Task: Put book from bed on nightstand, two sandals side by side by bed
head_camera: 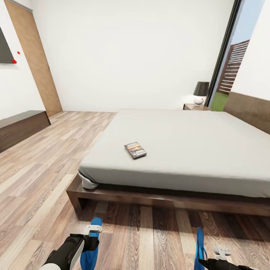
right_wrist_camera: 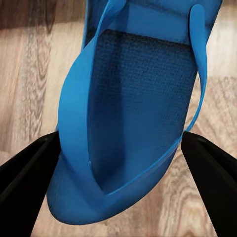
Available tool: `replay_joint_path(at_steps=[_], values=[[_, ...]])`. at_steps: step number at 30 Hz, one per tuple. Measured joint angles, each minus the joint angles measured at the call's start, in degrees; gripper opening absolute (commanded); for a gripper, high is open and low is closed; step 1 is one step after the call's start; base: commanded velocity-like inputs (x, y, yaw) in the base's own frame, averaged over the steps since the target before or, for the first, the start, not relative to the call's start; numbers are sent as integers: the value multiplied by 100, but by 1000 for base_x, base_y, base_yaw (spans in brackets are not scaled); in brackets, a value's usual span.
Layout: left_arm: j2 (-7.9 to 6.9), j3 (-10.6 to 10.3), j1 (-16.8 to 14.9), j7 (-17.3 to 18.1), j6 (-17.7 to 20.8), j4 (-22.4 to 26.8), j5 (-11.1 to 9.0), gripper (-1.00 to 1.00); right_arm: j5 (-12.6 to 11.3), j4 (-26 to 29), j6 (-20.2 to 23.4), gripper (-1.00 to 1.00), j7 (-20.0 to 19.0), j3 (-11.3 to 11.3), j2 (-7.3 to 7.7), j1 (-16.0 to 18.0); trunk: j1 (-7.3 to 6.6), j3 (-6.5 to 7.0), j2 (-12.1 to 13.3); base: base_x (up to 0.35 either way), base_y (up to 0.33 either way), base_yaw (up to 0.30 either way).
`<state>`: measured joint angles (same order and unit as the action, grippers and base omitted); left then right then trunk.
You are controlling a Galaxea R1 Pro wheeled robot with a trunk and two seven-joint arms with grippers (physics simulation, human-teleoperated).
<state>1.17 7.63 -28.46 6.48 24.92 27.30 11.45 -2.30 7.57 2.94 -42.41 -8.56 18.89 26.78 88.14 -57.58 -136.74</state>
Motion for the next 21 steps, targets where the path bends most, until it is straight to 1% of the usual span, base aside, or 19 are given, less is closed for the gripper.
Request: replay_joint_path(at_steps=[16, 21], values=[[-1, 0, 0, 0, 1, 0, -1, -100, -2, 0, 7, -100, -4, -15, 11, 0, 352, -287, -642, 0, 0, 0], [1, 0, 0, 0, -3, 0, -1, -100, -7, 0, 8, -100, -5, -23, 19, 0, 367, -397, -654, 0, 0, 0]])
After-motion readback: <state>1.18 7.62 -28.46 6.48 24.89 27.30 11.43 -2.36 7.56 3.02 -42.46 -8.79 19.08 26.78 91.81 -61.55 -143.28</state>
